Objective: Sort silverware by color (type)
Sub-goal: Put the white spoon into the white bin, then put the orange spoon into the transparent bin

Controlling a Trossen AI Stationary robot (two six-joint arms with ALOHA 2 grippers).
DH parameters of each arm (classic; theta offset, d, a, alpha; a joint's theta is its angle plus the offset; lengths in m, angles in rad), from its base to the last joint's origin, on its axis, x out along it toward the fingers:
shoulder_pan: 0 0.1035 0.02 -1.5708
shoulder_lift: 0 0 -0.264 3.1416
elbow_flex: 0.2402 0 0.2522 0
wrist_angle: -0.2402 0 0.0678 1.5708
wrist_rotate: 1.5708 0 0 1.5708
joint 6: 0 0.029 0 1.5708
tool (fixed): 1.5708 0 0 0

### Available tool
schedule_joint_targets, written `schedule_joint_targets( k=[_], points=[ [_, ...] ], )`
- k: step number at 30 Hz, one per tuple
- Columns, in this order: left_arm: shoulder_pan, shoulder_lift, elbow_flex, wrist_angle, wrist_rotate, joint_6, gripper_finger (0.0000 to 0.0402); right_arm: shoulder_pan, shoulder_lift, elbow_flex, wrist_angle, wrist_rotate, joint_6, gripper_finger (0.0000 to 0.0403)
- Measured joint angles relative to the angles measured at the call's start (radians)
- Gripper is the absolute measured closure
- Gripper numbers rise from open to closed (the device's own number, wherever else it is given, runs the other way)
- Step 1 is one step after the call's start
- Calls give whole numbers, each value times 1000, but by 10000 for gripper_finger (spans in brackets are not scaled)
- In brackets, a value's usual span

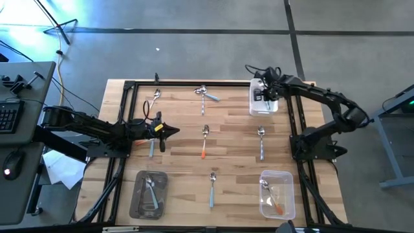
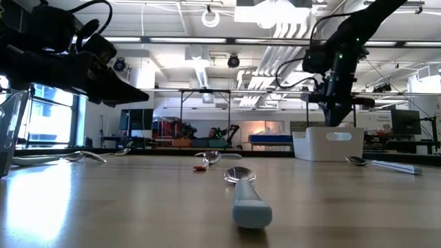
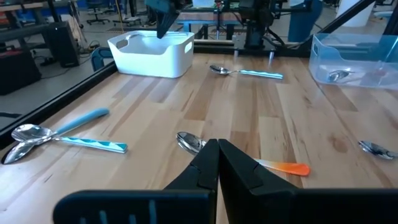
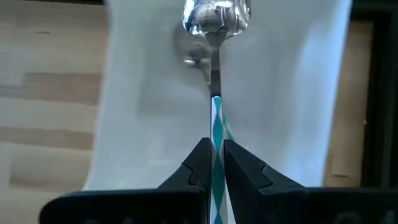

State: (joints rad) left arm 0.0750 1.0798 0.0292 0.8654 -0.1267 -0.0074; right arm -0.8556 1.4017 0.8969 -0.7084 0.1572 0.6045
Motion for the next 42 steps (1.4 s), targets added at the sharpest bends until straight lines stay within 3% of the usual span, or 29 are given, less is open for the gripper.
schedule_joint_targets(
  k=[14, 27, 38, 42],
  points=[
    [0, 0, 0, 0, 0, -6, 401, -54, 9, -32, 19, -15, 246, 382],
    [0, 0, 0, 0, 0, -7, 401, -45, 137, -32, 82, -19, 252, 380],
    [0, 0, 0, -8, 1, -12, 401, -45, 144, 29, 66, -38, 122, 279],
    [0, 0, 0, -21, 1, -8, 401, -27, 111, 109, 17, -29, -4, 267]
  ],
)
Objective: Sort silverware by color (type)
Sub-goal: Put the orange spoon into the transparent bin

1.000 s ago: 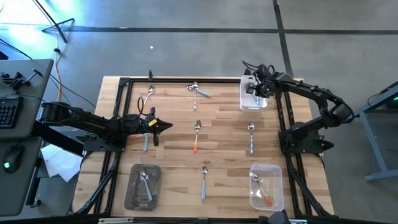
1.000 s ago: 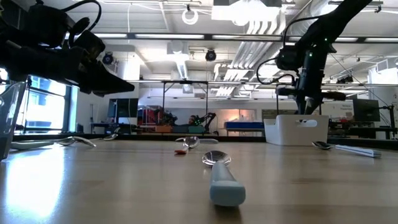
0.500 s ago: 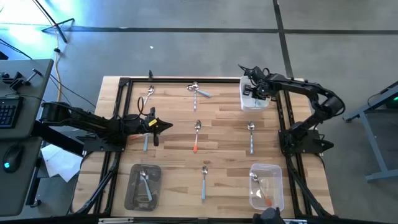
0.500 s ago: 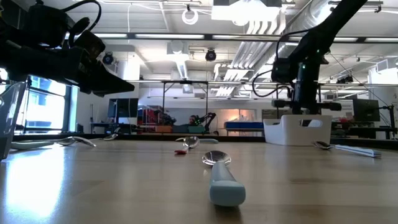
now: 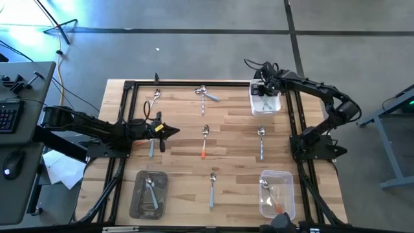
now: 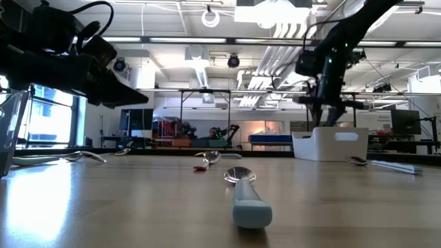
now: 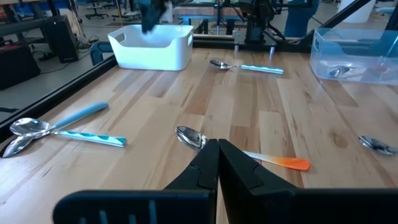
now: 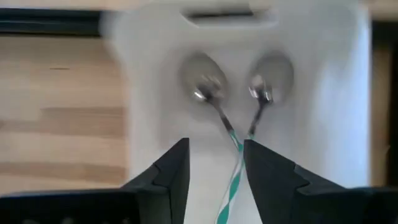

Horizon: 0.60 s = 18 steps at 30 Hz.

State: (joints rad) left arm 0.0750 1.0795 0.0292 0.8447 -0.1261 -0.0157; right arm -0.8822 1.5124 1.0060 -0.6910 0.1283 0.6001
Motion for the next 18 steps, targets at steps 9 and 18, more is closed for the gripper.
schedule_joint_targets(
  k=[9, 18],
  points=[
    [-16, -1, 106, -302, 6, 9, 402, 285, -191, -74, 176, 114, -238, 393],
    [-114, -2, 394, -1007, 6, 5, 402, 670, -279, -203, 590, 313, -336, 384]
  ],
)
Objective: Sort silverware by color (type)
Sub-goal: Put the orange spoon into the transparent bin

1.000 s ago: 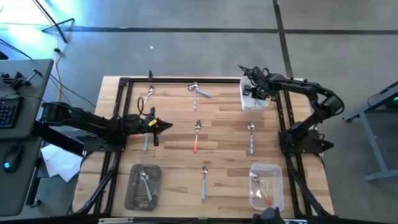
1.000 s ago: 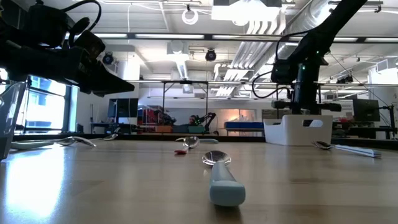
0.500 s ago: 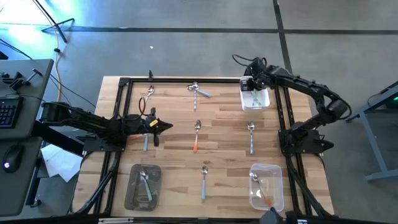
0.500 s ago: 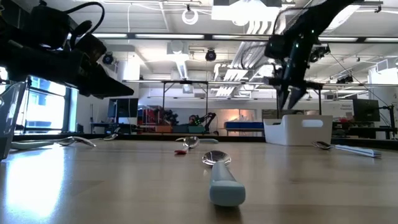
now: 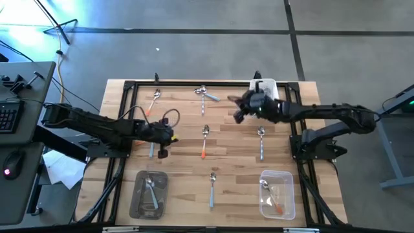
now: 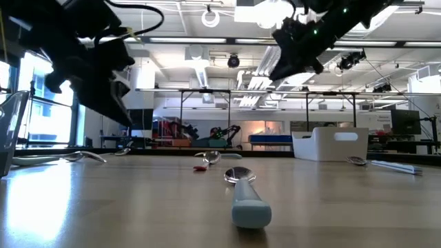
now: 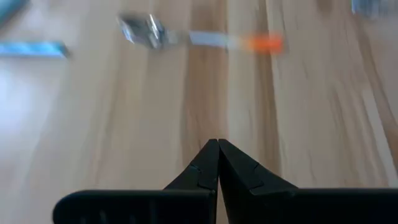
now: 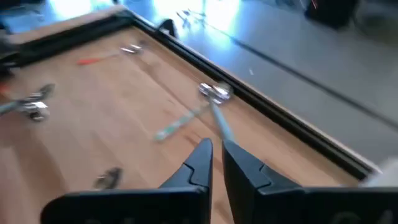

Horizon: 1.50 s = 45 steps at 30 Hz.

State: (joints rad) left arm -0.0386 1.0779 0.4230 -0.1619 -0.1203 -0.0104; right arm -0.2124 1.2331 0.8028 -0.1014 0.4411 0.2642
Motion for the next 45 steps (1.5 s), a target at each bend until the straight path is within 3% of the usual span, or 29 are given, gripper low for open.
schedule_joint_targets(
  k=[6, 13, 19, 22, 25, 29, 45],
  points=[
    [-29, 0, 153, -455, -39, -110, 394, 141, 11, -1, 69, 89, -89, 401],
    [25, 28, 159, -460, -8, -139, 327, 203, 11, -1, 68, 133, -100, 402],
    [132, 111, 202, -492, 98, 7, 255, 216, 11, -1, 68, 133, -112, 402],
    [171, 166, 248, -538, 104, 50, 236, 216, 11, -1, 68, 133, -111, 402],
    [198, 224, 313, -642, 124, 98, 226, 216, 11, -1, 68, 133, -108, 402],
    [211, 304, 388, -830, 66, 128, 218, 216, 11, -1, 66, 132, -108, 402],
    [261, 507, 407, -874, 71, 151, 215, 233, 11, -1, 61, 131, -116, 402]
  ],
)
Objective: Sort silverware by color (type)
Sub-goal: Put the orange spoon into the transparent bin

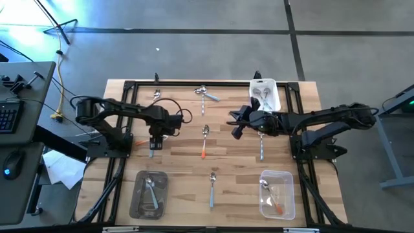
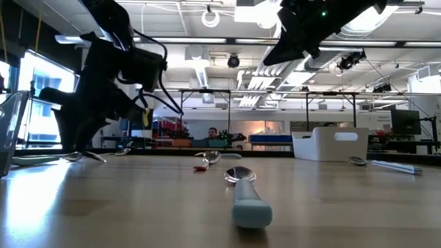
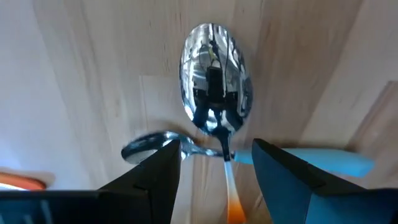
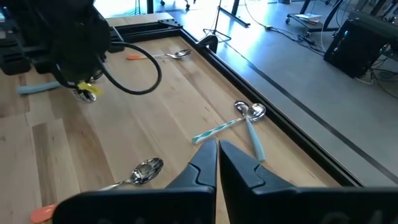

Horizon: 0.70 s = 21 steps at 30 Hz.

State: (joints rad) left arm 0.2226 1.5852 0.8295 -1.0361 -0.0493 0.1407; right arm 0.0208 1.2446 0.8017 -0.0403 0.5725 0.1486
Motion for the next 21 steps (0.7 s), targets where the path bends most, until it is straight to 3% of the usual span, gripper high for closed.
schedule_joint_targets(
  k=[12, 21],
  points=[
    [1, 39, -2, 61, -13, -8, 224, 0, 0, 0, 0, 0, 1, 402],
    [1, 39, -31, 73, -13, -7, 317, 0, 0, 0, 0, 0, 0, 402]
  ],
)
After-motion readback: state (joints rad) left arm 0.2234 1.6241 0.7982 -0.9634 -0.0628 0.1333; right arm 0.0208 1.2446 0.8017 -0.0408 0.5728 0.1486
